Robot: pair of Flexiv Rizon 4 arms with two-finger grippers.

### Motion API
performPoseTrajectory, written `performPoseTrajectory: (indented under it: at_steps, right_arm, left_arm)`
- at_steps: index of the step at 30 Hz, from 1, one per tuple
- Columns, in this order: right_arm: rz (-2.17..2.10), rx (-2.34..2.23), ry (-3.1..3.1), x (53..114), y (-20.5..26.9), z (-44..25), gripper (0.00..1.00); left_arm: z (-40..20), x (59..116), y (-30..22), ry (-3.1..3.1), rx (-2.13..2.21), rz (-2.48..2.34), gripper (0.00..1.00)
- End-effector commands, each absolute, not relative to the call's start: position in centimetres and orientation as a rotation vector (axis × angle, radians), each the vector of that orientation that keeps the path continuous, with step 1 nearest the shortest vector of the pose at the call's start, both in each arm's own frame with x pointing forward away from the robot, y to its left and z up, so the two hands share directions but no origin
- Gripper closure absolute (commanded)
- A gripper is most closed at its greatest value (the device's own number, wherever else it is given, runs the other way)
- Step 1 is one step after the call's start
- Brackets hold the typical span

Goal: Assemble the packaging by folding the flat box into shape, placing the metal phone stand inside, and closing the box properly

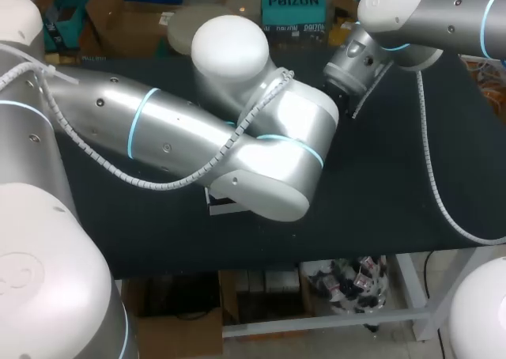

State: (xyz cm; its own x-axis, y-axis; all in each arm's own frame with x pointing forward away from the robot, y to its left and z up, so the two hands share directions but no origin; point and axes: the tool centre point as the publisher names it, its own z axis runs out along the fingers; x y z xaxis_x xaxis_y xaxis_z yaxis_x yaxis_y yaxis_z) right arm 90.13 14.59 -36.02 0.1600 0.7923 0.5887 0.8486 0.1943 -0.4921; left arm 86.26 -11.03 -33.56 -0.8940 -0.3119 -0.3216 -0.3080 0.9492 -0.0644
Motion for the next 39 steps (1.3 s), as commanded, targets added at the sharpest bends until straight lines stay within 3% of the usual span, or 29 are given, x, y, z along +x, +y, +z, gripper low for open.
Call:
performPoseTrajectory:
  at_steps: [1,9,21,30,39]
  right_arm:
    - [-0.079,-1.586,-1.621,90.2,14.7,-36.0,0.55]
    - [-0.079,-1.586,-1.621,90.2,14.7,-36.0,0.55]
    - [-0.079,-1.586,-1.621,90.2,14.7,-36.0,0.55]
    - [-0.079,-1.586,-1.621,90.2,14.7,-36.0,0.55]
    - [-0.079,-1.586,-1.621,90.2,14.7,-36.0,0.55]
  left_arm:
    - [-34.1,86.4,-11.9,2.749,-0.463,0.015,0.45]
    - [-34.5,86.6,-11.9,2.729,-0.459,0.007,0.53]
    - [-34.6,86.9,-11.8,2.682,-0.465,0.009,0.52]
    - [-34.6,87.1,-11.9,2.641,-0.485,0.023,0.69]
    - [-34.5,86.1,-12.2,2.621,-0.456,0.008,0.69]
